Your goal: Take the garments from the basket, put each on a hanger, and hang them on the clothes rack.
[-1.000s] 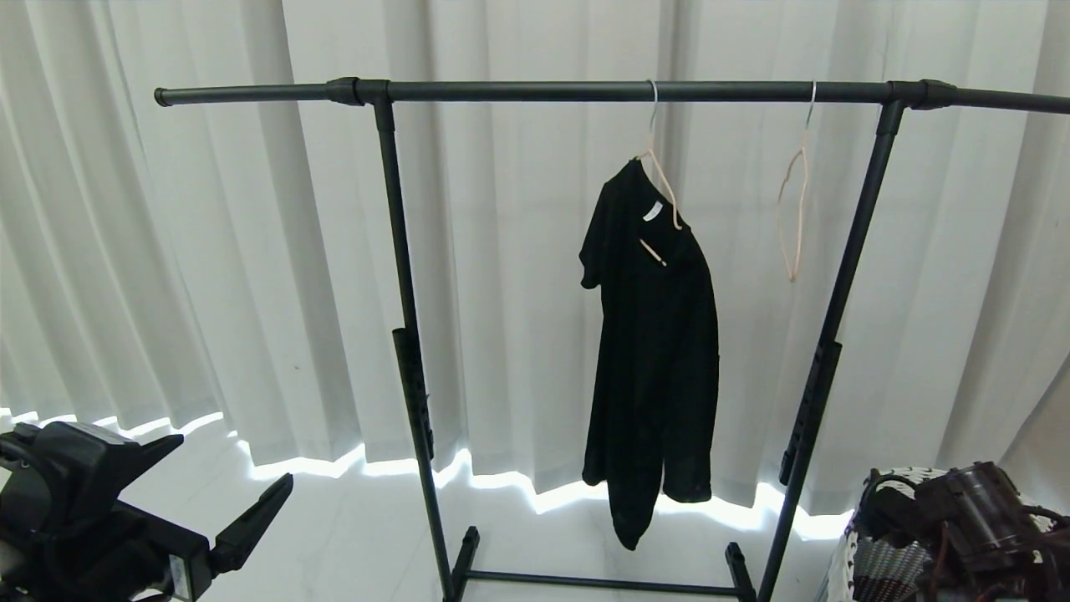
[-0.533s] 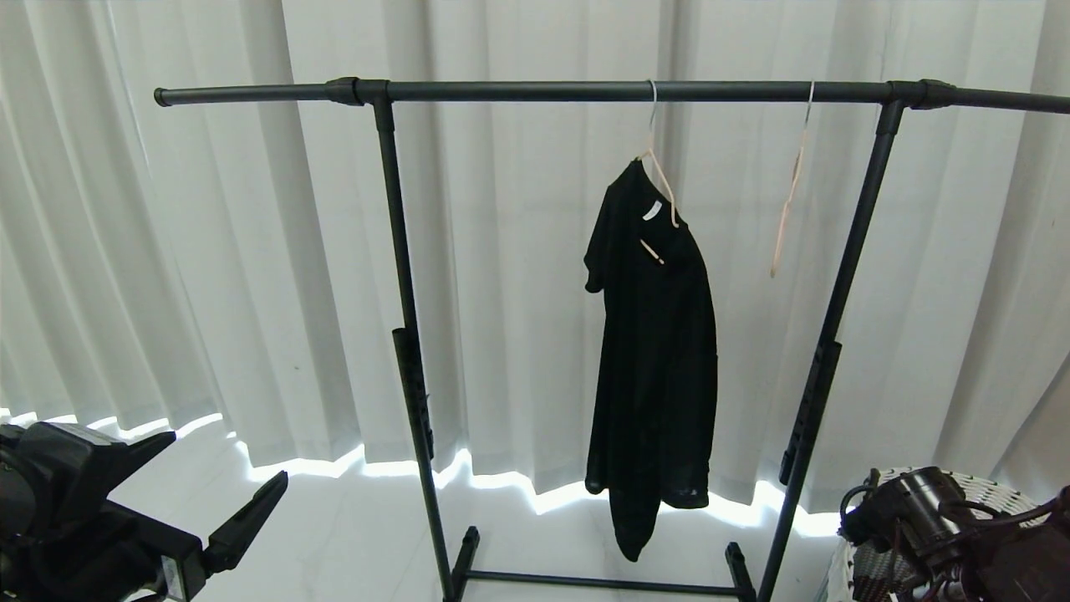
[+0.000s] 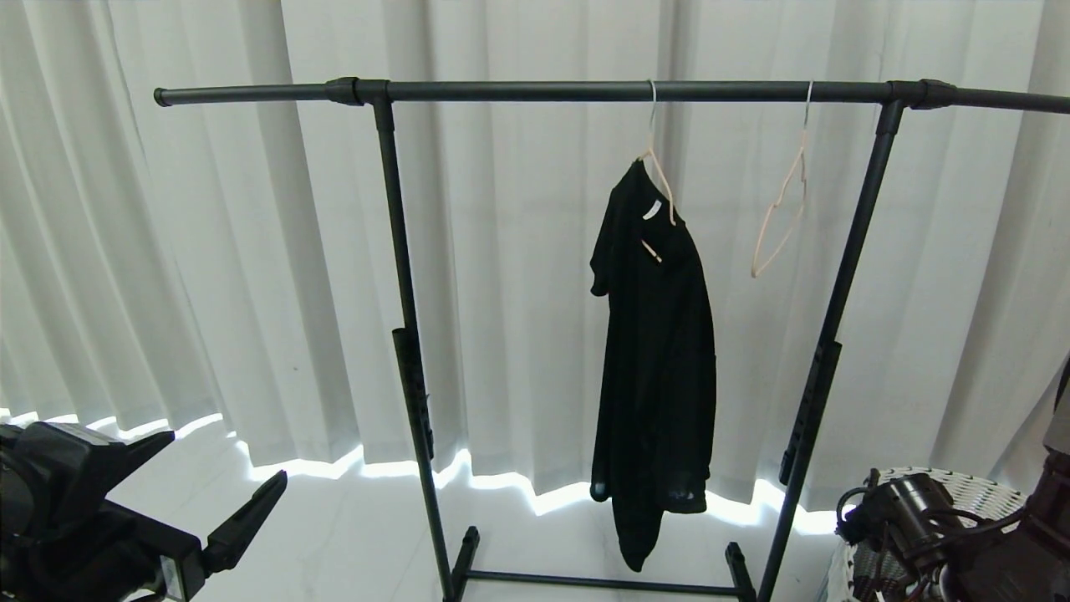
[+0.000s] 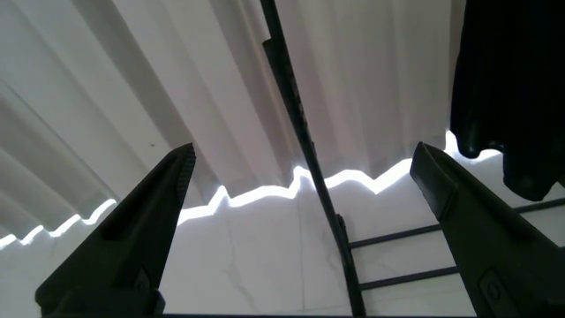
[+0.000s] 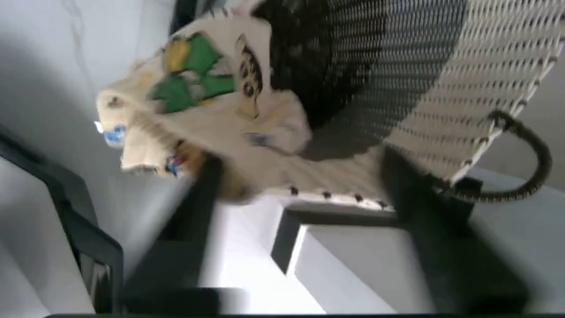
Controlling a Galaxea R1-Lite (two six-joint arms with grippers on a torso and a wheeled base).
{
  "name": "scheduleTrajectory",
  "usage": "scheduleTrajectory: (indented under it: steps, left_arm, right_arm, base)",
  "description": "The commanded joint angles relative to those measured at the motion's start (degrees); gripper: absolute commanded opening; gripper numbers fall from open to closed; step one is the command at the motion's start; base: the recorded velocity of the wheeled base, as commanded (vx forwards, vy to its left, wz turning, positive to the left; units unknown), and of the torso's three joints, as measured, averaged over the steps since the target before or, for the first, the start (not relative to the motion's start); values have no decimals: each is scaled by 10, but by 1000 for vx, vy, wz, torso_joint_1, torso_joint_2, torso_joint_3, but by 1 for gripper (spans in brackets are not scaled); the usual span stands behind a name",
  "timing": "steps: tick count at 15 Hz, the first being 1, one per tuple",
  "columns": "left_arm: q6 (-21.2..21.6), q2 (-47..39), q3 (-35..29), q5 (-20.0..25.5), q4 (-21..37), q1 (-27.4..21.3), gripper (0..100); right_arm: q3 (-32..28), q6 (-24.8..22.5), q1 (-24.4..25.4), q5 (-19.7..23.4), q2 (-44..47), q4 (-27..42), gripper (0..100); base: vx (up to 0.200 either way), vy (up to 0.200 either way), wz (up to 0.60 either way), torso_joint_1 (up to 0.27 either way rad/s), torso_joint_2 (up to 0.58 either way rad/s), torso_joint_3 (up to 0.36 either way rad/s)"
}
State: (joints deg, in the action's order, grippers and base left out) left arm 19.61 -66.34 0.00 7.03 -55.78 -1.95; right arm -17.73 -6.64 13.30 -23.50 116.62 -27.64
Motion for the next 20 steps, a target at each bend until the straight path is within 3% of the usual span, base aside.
scheduleTrajectory:
  steps: [1,7,8,12,14,17,20]
  left_arm:
    - [0,0,0,0,0,0,100]
    - [-1,-3,0,2,0,0,100]
    - [-1,-4,0,3,0,0,100]
    - [-6,-2,-3,16,0,-5,100]
    - [-41,-1,-21,54,0,-5,100]
    - [-106,-16,-91,113,0,-5,100]
    - [-109,-29,-113,141,0,-24,100]
  right_arm:
    - [14,0,1,-13,1,0,0]
    - [16,-3,3,-15,-80,11,0]
    - [-5,-5,10,-15,-128,55,0]
    - [-184,3,56,3,-248,308,0]
    - [-254,13,93,6,-264,358,0]
    - [-403,58,194,6,-278,458,0]
    - [-525,116,277,5,-277,548,0]
  base:
    - [0,0,0,0,0,0]
    - [0,0,0,0,0,0]
    - [0,0,0,0,0,0]
    - [0,0,0,0,0,0]
    - [0,0,0,0,0,0]
    - [0,0,0,0,0,0]
    - [0,0,0,0,0,0]
